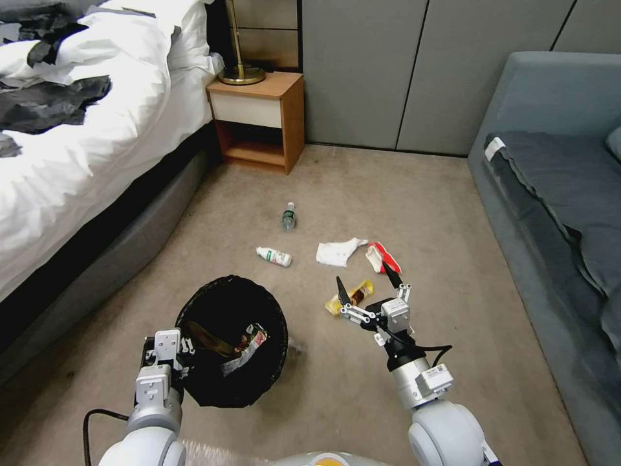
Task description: Pick up the trash bin, then pick up the garbage from the floor and place it into the trash bin.
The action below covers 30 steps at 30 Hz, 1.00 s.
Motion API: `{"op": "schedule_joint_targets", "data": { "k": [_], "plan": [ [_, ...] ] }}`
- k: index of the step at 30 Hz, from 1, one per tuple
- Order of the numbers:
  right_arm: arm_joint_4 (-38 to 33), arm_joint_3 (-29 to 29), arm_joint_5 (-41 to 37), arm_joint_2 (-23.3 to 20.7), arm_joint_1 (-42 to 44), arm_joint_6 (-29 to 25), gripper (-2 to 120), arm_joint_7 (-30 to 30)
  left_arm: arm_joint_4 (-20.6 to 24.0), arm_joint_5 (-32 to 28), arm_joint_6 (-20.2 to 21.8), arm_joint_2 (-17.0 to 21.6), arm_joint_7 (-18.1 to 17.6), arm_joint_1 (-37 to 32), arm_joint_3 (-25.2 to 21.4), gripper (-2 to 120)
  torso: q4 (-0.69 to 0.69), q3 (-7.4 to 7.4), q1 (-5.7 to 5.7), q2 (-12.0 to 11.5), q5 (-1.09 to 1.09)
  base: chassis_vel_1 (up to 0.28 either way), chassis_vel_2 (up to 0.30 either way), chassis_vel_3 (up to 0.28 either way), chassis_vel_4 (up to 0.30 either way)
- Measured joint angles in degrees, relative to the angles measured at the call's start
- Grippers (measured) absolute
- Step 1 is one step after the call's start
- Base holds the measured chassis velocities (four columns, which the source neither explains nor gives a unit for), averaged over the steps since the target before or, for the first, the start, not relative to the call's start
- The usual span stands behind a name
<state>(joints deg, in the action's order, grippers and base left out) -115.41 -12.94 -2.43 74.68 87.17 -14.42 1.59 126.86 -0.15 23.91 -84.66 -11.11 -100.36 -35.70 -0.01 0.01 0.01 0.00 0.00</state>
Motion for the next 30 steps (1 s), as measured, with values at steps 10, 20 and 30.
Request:
{"op": "schedule_joint_targets", "data": {
  "k": [10,20,30],
  "plan": [
    [0.6,0.6,0.0,-0.2,-0.7,-0.5,100,-0.7,0.0,-0.2,0.1,0.1,0.0,-0.1,-0.3,0,0.01,-0.01,-0.01,0.0,0.00,-0.064,0.068,0.055,-0.057],
    [4.9,2.5,-0.2,-4.2,-4.1,-0.1,100,-0.8,0.5,-1.2,0.4,0.4,0.0,0.2,-1.7,0,0.01,-0.01,-0.01,0.0,0.00,0.016,-0.009,-0.012,0.009],
    [14.7,14.0,-5.3,-15.5,-12.3,6.6,100,-4.5,0.7,-1.6,1.4,0.5,0.0,1.5,-1.8,0,0.00,-0.01,-0.01,0.0,0.01,0.000,0.000,0.000,0.000]
  ]
}}
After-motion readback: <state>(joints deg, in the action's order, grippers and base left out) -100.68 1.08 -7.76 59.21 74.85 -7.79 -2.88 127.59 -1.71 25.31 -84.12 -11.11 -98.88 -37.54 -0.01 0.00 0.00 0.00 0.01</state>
